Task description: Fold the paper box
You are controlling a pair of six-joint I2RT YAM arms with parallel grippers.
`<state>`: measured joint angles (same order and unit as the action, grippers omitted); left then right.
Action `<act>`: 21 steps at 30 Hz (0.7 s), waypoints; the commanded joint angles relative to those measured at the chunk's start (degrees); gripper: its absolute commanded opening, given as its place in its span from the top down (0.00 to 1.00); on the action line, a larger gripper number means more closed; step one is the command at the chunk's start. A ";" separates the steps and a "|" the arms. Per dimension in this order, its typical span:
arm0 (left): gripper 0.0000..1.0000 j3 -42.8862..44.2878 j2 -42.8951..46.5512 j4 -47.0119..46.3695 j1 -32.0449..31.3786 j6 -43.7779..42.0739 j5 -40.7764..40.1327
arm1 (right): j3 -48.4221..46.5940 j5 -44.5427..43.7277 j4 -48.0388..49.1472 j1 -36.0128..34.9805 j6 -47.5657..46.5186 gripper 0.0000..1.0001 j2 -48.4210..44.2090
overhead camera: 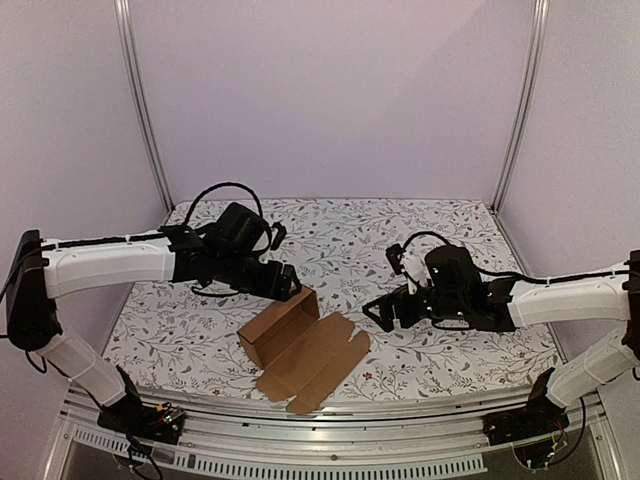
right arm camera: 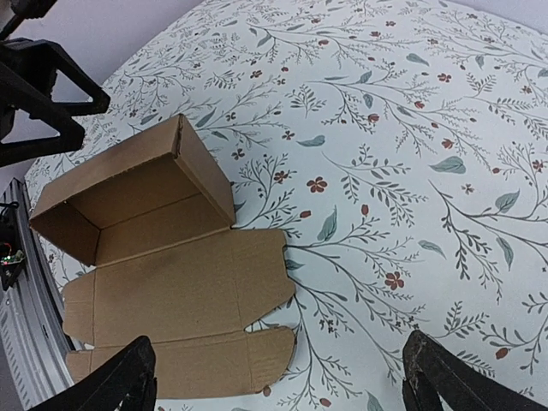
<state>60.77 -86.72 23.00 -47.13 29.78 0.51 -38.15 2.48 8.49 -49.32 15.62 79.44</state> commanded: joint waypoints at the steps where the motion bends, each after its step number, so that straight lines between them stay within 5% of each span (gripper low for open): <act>1: 0.22 3.96 -0.65 13.64 -2.68 -1.47 -5.83 | -0.95 4.10 -15.52 0.72 4.63 0.01 -2.04; 13: 0.21 13.06 -8.14 25.46 -8.64 -3.28 -14.03 | -0.73 5.85 -24.84 0.55 8.39 0.01 -2.27; 21: 0.34 19.77 -15.24 29.59 -9.91 -5.39 -16.42 | 0.57 3.79 -24.76 -1.29 10.11 0.01 -2.89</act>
<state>76.60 -98.72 48.36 -55.61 26.06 -13.58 -38.54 7.44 -14.90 -49.80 24.27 77.76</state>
